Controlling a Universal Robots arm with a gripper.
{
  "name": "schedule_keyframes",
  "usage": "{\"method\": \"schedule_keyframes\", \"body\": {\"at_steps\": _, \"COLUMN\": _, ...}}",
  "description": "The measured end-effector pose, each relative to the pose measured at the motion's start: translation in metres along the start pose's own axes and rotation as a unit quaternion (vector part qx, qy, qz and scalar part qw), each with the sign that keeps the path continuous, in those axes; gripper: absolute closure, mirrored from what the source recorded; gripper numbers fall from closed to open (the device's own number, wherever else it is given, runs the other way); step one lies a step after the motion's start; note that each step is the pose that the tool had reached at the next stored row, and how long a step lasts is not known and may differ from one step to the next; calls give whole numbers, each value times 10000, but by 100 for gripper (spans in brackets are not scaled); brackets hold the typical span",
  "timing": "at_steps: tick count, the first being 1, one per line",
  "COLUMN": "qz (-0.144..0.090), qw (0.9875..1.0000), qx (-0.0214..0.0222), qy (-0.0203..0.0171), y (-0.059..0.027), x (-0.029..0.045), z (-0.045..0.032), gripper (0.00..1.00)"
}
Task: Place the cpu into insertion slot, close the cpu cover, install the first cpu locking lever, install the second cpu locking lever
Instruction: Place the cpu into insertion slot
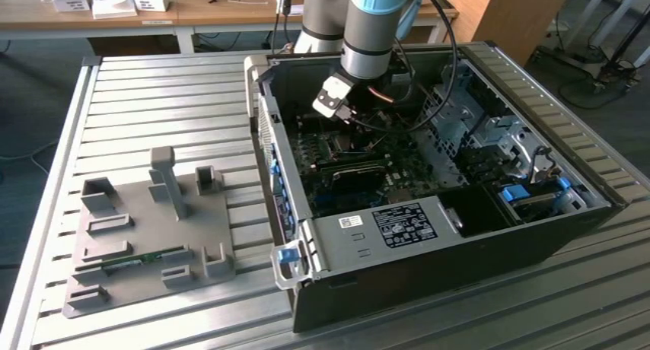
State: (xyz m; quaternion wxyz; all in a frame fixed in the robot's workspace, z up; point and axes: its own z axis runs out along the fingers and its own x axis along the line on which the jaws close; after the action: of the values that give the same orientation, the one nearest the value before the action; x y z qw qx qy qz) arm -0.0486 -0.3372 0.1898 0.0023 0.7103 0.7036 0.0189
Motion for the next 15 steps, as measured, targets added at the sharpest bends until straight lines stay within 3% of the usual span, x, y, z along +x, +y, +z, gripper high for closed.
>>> {"method": "schedule_keyframes", "body": {"at_steps": 12, "qz": 1, "qw": 10000, "qx": -2, "qy": -4, "y": -20, "x": -2, "z": -2, "gripper": 46}}
{"method": "schedule_keyframes", "body": {"at_steps": 15, "qz": 2, "qw": 10000, "qx": 14, "qy": 10, "y": -23, "x": 2, "z": 1, "gripper": 45}}
